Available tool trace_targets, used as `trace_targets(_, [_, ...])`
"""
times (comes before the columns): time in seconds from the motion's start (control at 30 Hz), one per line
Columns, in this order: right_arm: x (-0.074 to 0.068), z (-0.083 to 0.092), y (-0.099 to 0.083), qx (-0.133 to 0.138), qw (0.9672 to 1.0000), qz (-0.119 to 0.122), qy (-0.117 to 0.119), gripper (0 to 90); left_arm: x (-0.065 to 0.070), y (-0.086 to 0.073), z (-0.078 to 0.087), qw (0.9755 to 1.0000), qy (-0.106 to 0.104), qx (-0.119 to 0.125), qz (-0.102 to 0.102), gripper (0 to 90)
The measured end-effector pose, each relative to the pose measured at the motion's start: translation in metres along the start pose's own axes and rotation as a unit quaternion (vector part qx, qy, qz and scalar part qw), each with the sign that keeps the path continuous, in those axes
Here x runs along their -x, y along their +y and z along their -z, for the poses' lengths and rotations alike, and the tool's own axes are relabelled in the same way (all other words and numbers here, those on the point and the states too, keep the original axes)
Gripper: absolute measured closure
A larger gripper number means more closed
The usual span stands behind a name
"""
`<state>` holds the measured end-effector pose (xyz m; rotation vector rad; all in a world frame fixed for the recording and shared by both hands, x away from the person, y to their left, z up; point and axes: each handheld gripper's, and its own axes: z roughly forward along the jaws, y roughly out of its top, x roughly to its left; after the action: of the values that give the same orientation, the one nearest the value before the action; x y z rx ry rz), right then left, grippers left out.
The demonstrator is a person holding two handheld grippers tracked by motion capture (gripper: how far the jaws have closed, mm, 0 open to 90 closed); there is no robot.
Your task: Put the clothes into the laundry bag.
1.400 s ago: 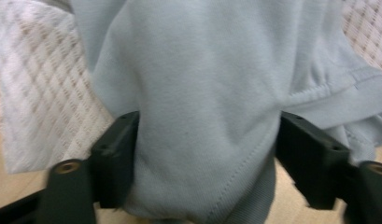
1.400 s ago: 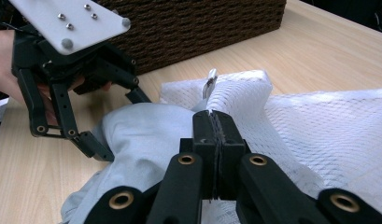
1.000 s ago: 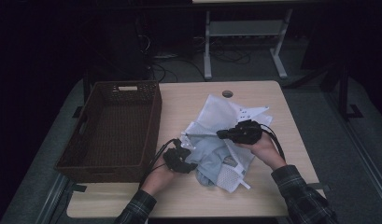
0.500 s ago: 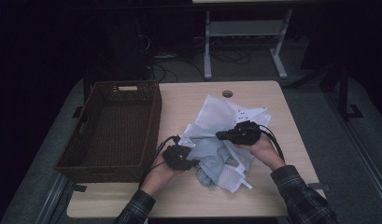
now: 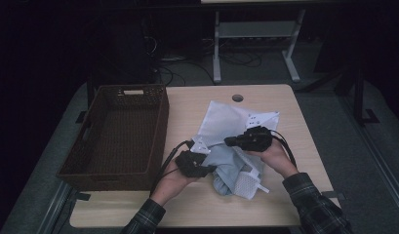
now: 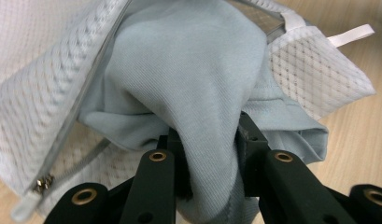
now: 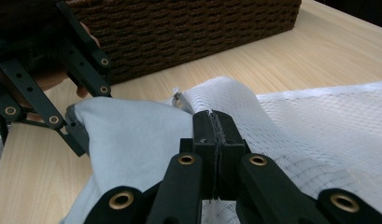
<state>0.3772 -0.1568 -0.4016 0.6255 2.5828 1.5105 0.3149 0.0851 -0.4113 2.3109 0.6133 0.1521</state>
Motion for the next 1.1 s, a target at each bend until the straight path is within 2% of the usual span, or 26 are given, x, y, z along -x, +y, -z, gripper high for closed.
trace_targets(0.2, [-0.001, 0.001, 0.001, 0.001, 1.0, 0.001, 0.007, 88.9, 0.002, 0.008, 0.0, 0.9999, 0.001, 0.006, -0.011, 72.6])
trace_targets(0.57, [-0.002, 0.006, 0.004, 0.009, 0.9999, 0.001, 0.011, 88.9, 0.0, 0.022, 0.007, 0.9997, -0.011, 0.014, -0.014, 71.7])
trace_targets(0.8, [-0.003, 0.007, 0.005, 0.016, 0.9998, 0.0, 0.016, 88.9, -0.002, 0.024, -0.001, 0.9998, -0.014, 0.008, -0.011, 72.0])
trace_targets(0.93, [-0.005, 0.006, 0.007, 0.018, 0.9996, 0.004, 0.023, 89.0, -0.004, 0.026, -0.007, 0.9999, -0.011, 0.009, 0.0, 72.0])
trace_targets(1.1, [-0.009, 0.005, 0.009, 0.018, 0.9994, 0.009, 0.028, 89.0, -0.007, 0.029, -0.016, 0.9998, 0.008, 0.01, 0.017, 72.2])
